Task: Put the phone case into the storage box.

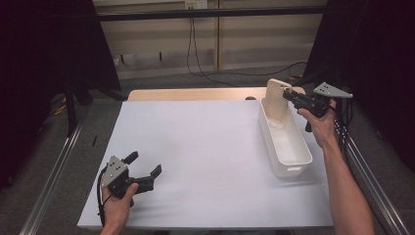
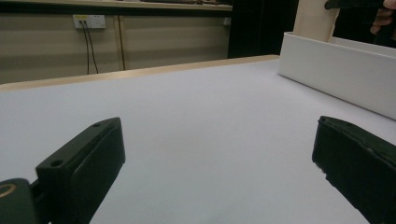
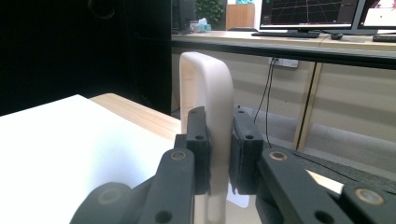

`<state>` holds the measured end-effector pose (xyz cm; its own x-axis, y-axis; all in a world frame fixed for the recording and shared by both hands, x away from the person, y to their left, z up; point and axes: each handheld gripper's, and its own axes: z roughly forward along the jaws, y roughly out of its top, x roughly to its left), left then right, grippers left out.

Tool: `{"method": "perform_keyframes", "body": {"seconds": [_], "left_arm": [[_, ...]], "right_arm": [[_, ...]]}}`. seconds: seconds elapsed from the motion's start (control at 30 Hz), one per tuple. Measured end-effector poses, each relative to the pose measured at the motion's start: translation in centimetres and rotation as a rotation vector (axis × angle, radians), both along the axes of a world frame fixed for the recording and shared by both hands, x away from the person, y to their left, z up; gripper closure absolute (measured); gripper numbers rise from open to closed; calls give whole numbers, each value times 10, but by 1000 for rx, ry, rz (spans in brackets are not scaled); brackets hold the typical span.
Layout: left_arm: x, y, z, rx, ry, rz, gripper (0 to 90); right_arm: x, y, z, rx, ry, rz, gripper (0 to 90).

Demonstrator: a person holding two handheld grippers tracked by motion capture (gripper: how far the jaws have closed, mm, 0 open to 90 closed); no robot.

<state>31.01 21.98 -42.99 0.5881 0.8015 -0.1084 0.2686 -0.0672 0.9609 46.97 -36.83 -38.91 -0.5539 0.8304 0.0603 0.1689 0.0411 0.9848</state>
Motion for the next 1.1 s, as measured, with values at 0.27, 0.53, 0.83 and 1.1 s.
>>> {"method": "perform_keyframes", "body": {"seconds": [0.27,0.53,0.83,1.1], "left_arm": [[1,0,-1,14,4,0,25],[2,-2,-1,13,5,-2,25],[4,-6,-2,14,9,-11,27],[4,-6,-1,11,4,-5,27]], "right_arm": [[8,0,-10,-6,20,-8,809],[13,4,-19,-2,28,-2,809],[17,-2,-21,4,43,-28,806],[23,1,-14,-86,49,-48,804]]}}
